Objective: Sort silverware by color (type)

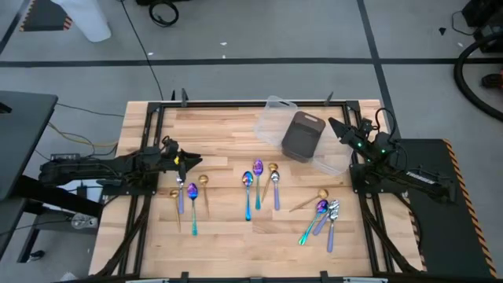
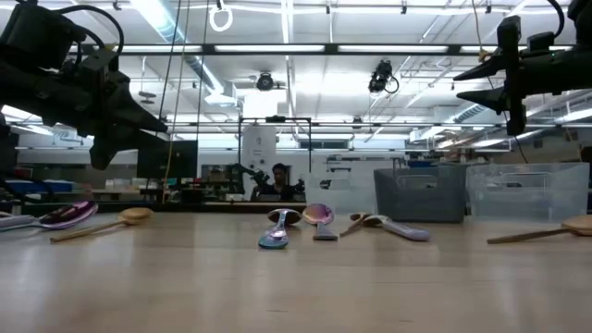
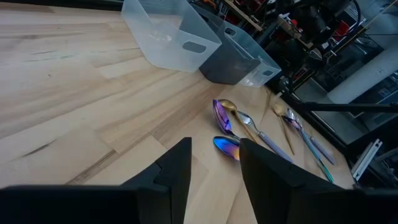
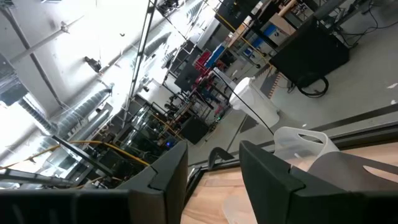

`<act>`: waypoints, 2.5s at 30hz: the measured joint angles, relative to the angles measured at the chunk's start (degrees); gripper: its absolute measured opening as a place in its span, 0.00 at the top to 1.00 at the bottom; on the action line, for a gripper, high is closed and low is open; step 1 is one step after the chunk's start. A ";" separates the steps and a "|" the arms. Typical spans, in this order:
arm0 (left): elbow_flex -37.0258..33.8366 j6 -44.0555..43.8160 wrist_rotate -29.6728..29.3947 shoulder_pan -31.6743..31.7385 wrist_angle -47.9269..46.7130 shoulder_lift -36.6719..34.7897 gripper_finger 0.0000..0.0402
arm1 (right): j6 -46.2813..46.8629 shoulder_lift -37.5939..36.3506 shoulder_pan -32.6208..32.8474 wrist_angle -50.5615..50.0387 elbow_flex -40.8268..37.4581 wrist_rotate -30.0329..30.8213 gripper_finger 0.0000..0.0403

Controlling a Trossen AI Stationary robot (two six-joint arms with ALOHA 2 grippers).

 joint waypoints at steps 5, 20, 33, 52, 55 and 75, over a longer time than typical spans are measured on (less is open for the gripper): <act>0.00 0.01 0.00 0.00 0.00 0.00 0.65 | 0.02 -0.01 0.00 0.01 -0.01 0.01 0.62; -0.01 -4.14 -4.44 0.01 9.92 -0.03 0.65 | 0.02 -0.01 0.00 0.01 0.00 0.01 0.62; -0.01 -4.30 -6.63 0.00 15.74 0.01 0.65 | 0.02 0.00 0.00 2.96 -0.02 1.56 0.62; 2.25 14.34 -3.37 -7.09 33.13 0.72 0.65 | -14.11 5.01 -0.03 12.52 3.03 -11.81 0.62; 3.79 15.77 -5.89 -7.10 32.73 2.87 0.65 | -15.80 10.53 0.43 7.26 6.34 -13.85 0.62; 24.17 14.29 -8.23 -6.38 3.82 22.87 0.65 | -20.40 42.45 19.73 -19.74 24.84 -7.77 0.62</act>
